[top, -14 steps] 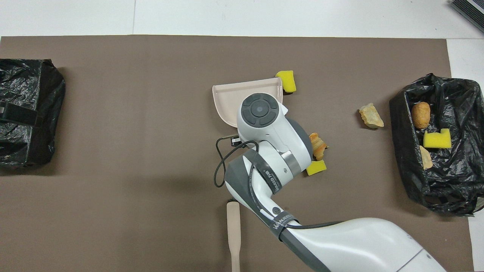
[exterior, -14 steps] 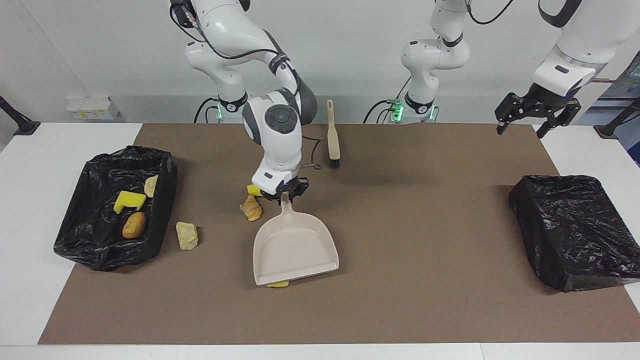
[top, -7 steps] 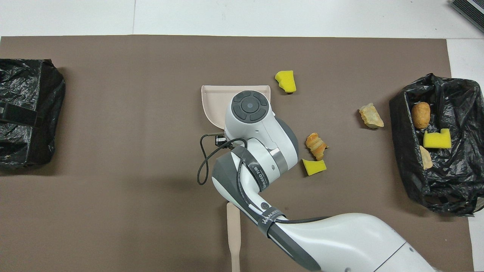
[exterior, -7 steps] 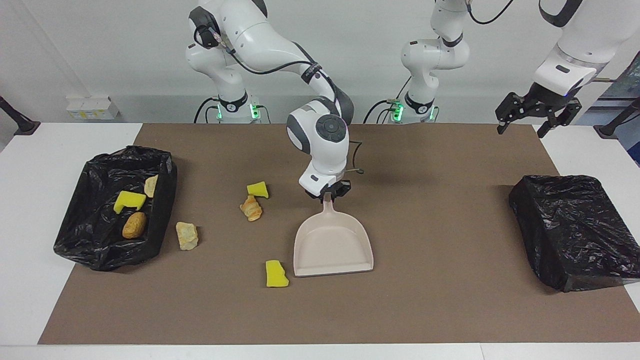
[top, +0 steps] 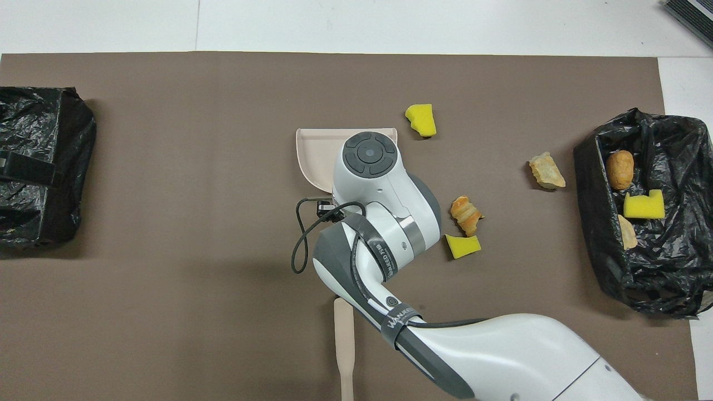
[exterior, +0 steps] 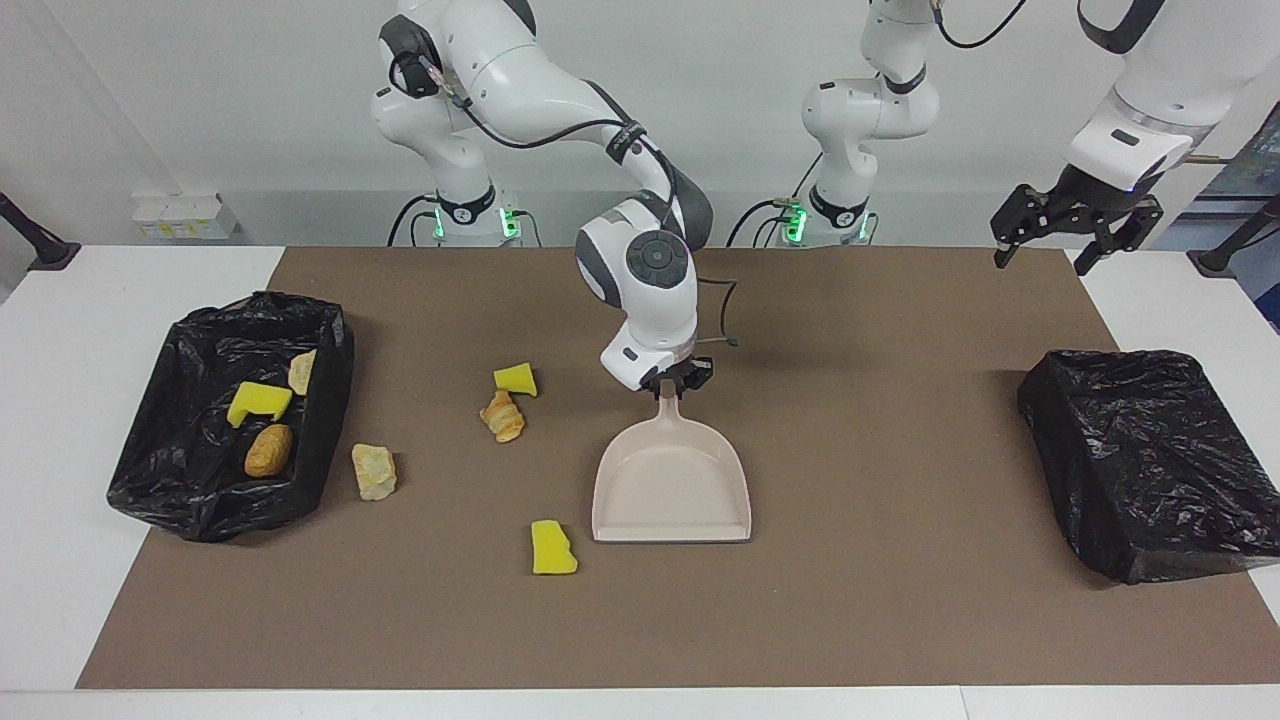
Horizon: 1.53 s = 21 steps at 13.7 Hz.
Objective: Sweep and dump trash in bin
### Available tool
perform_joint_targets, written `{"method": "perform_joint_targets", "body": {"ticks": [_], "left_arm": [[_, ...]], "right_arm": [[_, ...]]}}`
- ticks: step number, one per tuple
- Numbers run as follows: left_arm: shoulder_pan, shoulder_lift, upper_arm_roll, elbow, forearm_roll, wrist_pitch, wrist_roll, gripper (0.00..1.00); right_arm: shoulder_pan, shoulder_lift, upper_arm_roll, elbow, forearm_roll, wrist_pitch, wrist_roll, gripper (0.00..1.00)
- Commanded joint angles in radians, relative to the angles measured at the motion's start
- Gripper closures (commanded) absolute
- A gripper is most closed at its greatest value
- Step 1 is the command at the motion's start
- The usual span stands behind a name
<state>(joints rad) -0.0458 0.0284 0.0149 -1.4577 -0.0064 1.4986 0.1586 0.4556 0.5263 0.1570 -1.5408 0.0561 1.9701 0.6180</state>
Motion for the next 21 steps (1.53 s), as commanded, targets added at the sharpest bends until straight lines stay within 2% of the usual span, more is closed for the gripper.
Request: {"method": "perform_joint_targets", "body": {"ticks": [1, 4, 7, 9, 12, 14, 17, 20, 21], "left_arm": [[0.003, -0.021, -0.004, -0.024, 0.013, 0.025, 0.007, 0.00], [-0.003, -0.018, -0.006, -0.033, 0.009, 0.046, 0.007, 0.00], [-0.014, -0.015, -0.007, -0.047, 0.005, 0.081, 0.013, 0.00], [-0.022, -0.004, -0.018, -0.056, 0.002, 0.121, 0.004, 0.00], [-0.123, 0.010, -0.018, -0.116, -0.001, 0.207, -0.014, 0.00], [-0.199, 0.021, -0.018, -0.163, -0.001, 0.273, -0.107, 0.00], [-0.322, 0.051, -0.018, -0.230, -0.001, 0.391, -0.247, 0.00], [-0.440, 0.140, -0.018, -0.246, -0.001, 0.442, -0.371, 0.00], [-0.480, 0.175, -0.018, -0.259, -0.001, 0.504, -0.422, 0.00]], "right_arm": [[0.003, -0.055, 0.003, -0.022, 0.025, -0.056, 0.025, 0.00], [0.017, -0.152, 0.004, -0.120, 0.048, -0.071, 0.051, 0.00], [0.049, -0.294, 0.004, -0.299, 0.111, -0.068, 0.060, 0.00], [0.072, -0.354, 0.004, -0.392, 0.158, -0.056, 0.074, 0.00], [0.144, -0.465, 0.004, -0.592, 0.205, 0.073, 0.137, 0.00], [0.204, -0.541, 0.004, -0.718, 0.243, 0.156, 0.137, 0.00], [0.267, -0.620, 0.004, -0.832, 0.254, 0.205, 0.135, 0.00], [0.314, -0.628, 0.004, -0.864, 0.254, 0.203, 0.135, 0.17], [0.321, -0.628, 0.004, -0.866, 0.255, 0.201, 0.131, 0.22]]}}
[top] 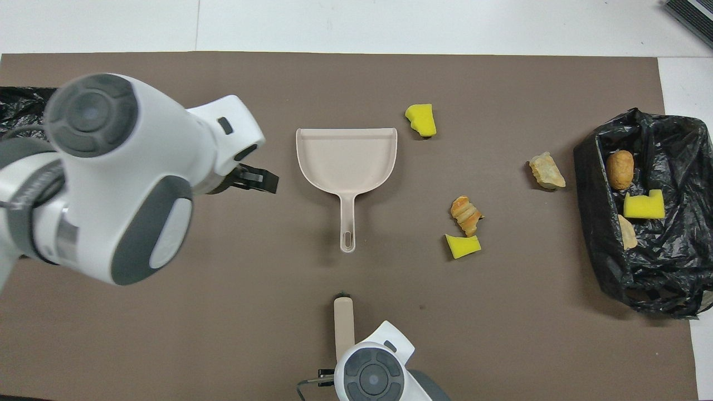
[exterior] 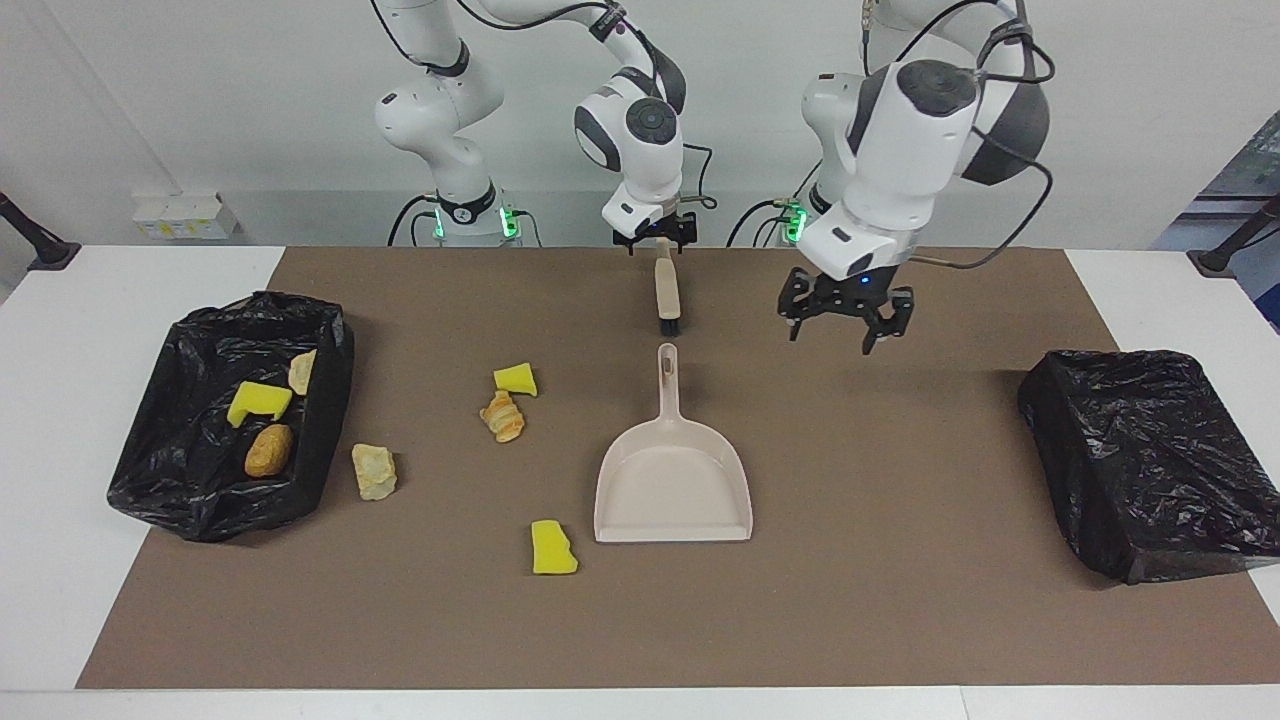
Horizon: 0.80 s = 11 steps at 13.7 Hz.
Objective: Sweep and dump trash in bin
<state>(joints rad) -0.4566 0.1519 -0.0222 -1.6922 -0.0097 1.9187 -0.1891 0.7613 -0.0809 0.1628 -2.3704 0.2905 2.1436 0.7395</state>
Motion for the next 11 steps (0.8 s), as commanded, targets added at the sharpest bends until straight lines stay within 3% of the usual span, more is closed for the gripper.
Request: {"method": "perform_joint_targets", "body": {"ticks": [1, 6, 9, 10, 11], "left_arm": [[-0.108, 0.078, 0.019, -0.049, 0.002, 0.152, -0.126, 0.00], [-0.191, 0.156, 0.019, -0.081, 0.002, 0.266, -0.214, 0.00], [-0.244, 0.213, 0.019, -0.084, 0.002, 0.315, -0.311, 0.00], [-0.252, 0.227, 0.019, -0.086, 0.002, 0.325, -0.322, 0.00], [-0.252, 0.229, 0.019, -0.087, 0.002, 0.326, -0.322, 0.00]], "right_arm": [[0.015, -0.020, -0.002, -0.036, 0.022, 0.025, 0.009, 0.23], [0.038, -0.023, -0.002, -0.036, 0.099, 0.029, 0.015, 0.26], [0.058, -0.002, -0.002, -0.038, 0.107, 0.030, 0.017, 0.42], [0.059, 0.000, -0.002, -0.043, 0.116, 0.029, 0.017, 0.52], [0.061, -0.002, -0.002, -0.044, 0.117, 0.024, 0.018, 0.70]]}}
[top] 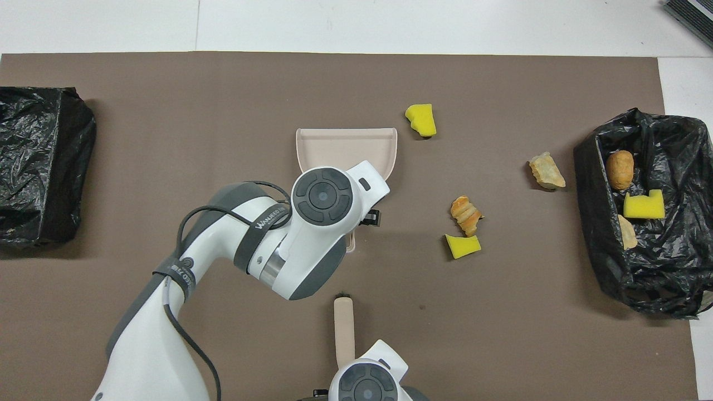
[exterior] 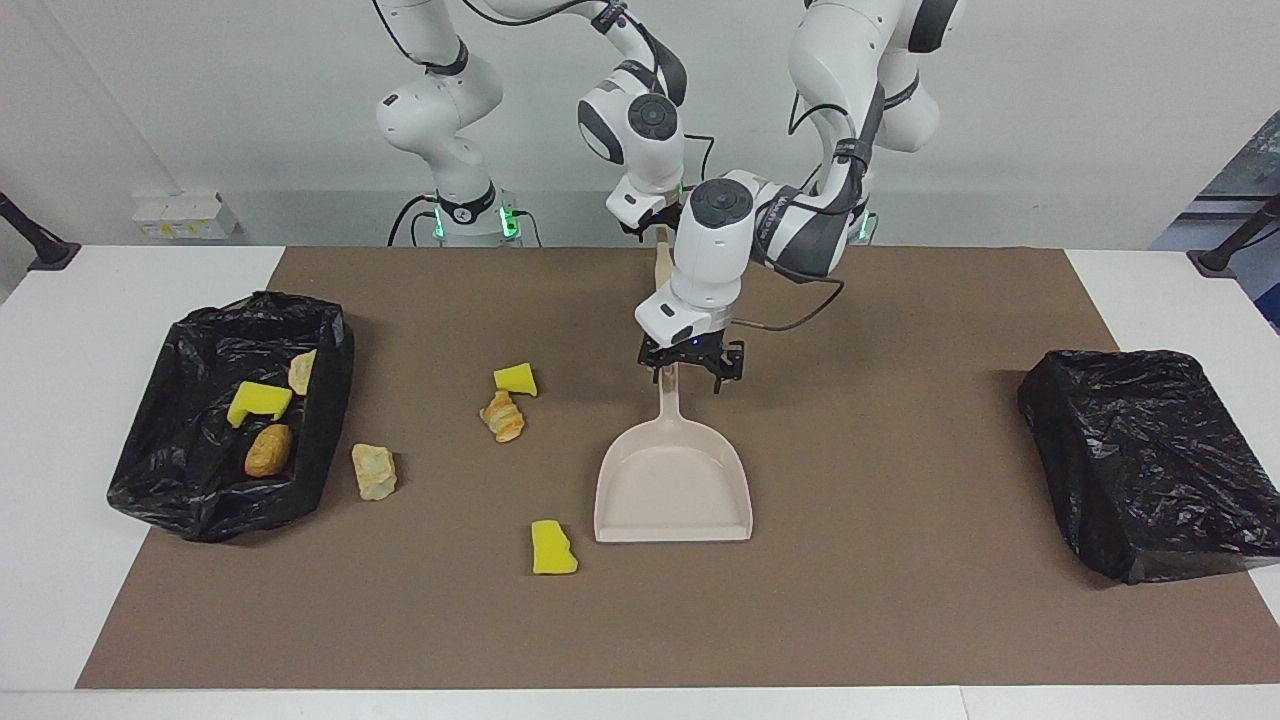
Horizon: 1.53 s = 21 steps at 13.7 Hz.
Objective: Sweep and dump trash in bin
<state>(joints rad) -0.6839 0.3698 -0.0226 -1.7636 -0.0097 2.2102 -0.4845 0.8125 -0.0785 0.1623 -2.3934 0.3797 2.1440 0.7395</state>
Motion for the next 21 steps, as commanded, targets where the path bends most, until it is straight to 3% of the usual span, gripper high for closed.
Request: {"method": "perform_joint_targets", "body": {"ticks": [1, 2, 3, 4, 6, 8, 12, 15, 21], "left_arm": [[-0.025, 0.011, 0.021, -0.014, 0.002, 0.029, -0.026, 0.00], [-0.023, 0.011, 0.021, -0.020, 0.002, 0.026, -0.026, 0.00], [-0.023, 0.008, 0.021, -0.036, 0.002, 0.029, -0.028, 0.00], [-0.023, 0.006, 0.021, -0.039, 0.002, 0.029, -0.026, 0.10], [-0.019, 0.006, 0.024, -0.036, 0.011, 0.029, -0.026, 0.64], [-0.009, -0.003, 0.029, -0.030, 0.017, 0.028, -0.013, 1.00], [0.033, -0.044, 0.033, -0.025, 0.062, 0.011, 0.106, 1.00], [0.084, -0.091, 0.033, -0.026, 0.065, -0.052, 0.301, 1.00], [0.148, -0.097, 0.033, -0.030, 0.128, -0.109, 0.720, 1.00]], "right_arm": [[0.010, -0.004, -0.001, -0.020, 0.028, 0.019, 0.026, 0.88], [0.010, -0.001, -0.003, -0.017, 0.028, 0.019, 0.046, 1.00], [0.008, 0.003, -0.003, -0.012, 0.028, 0.019, 0.060, 1.00], [0.004, 0.003, -0.003, -0.009, 0.028, 0.017, 0.061, 1.00], [-0.028, -0.021, -0.010, -0.006, 0.028, -0.040, 0.051, 1.00], [-0.110, -0.069, -0.012, -0.007, 0.010, -0.172, 0.037, 1.00], [-0.263, -0.173, -0.012, -0.012, -0.074, -0.311, -0.061, 1.00], [-0.412, -0.182, -0.012, -0.006, -0.148, -0.325, -0.164, 1.00], [-0.670, -0.060, -0.012, 0.120, -0.454, -0.328, -0.405, 1.00]]}}
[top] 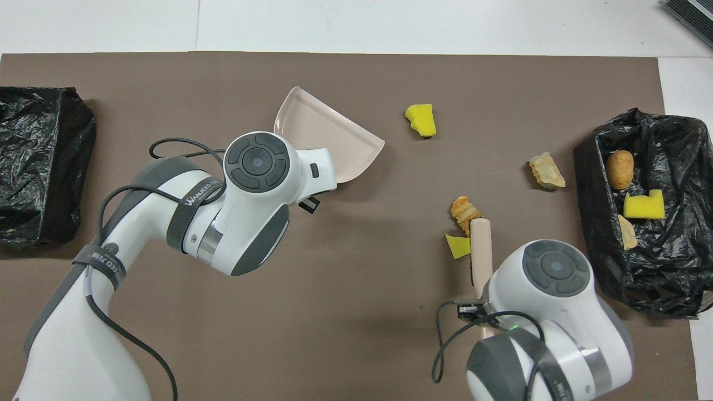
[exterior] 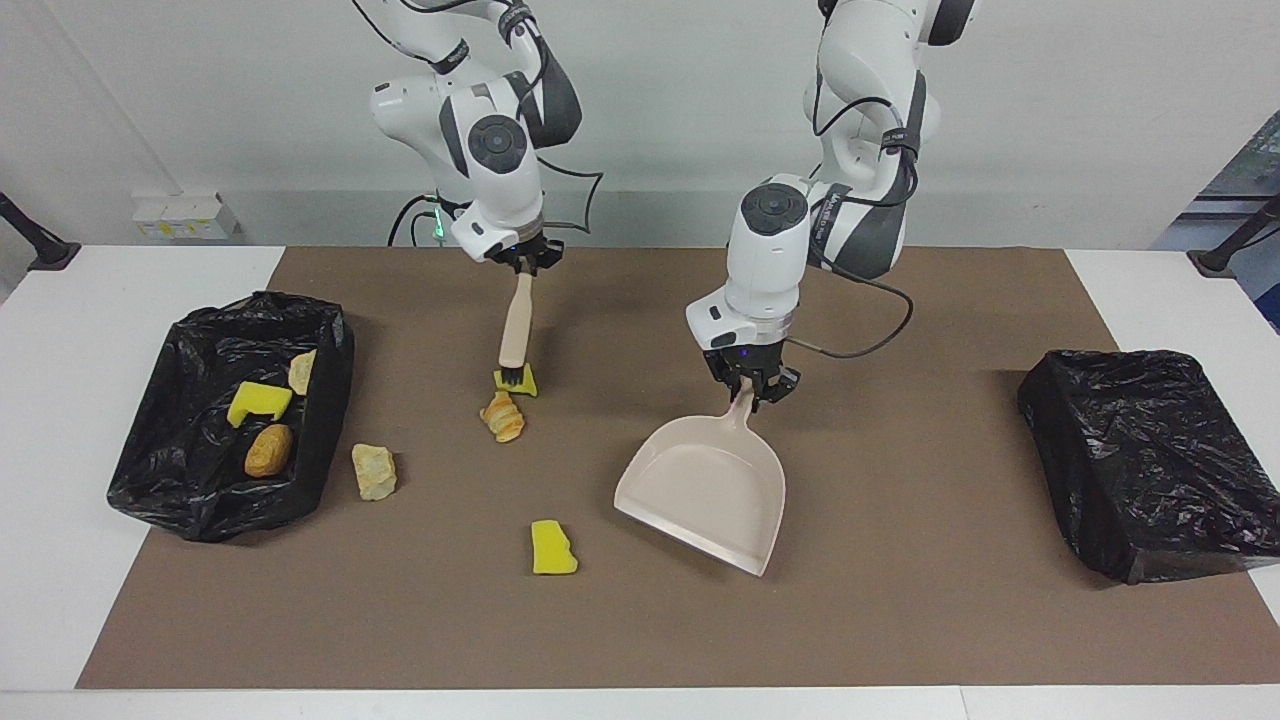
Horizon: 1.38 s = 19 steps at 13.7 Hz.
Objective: Sweep and dump trash in bin
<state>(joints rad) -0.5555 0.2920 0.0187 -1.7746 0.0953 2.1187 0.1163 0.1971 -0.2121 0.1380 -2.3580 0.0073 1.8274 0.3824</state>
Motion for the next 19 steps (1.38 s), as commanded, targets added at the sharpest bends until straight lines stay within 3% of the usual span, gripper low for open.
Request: {"method": "perform_joint_targets", "body": {"ticks": [1, 5, 10, 15, 19], "left_arm": [[0.029, -0.019, -0.008, -0.019, 0.023, -0.028, 0.203, 1.00], [0.045, -0.027, -0.008, -0.029, 0.024, -0.084, 0.586, 1.00], [0.029, -0.027, -0.009, -0.031, 0.023, -0.141, 0.603, 1.00], [-0.006, -0.047, -0.013, -0.092, 0.023, -0.134, 0.591, 1.00], [-0.007, -0.050, -0.013, -0.095, 0.023, -0.146, 0.588, 1.00]], "right_arm": [[-0.077, 0.101, 0.014, 0.129, -0.161, -0.025, -0.057, 1.00], [-0.131, 0.189, 0.012, 0.244, -0.361, -0.047, -0.059, 1.00], [-0.211, 0.313, 0.014, 0.316, -0.648, 0.021, -0.114, 1.00], [-0.226, 0.422, 0.014, 0.382, -0.766, 0.059, -0.102, 1.00], [-0.237, 0.467, 0.017, 0.378, -0.738, 0.075, -0.106, 1.00]]}}
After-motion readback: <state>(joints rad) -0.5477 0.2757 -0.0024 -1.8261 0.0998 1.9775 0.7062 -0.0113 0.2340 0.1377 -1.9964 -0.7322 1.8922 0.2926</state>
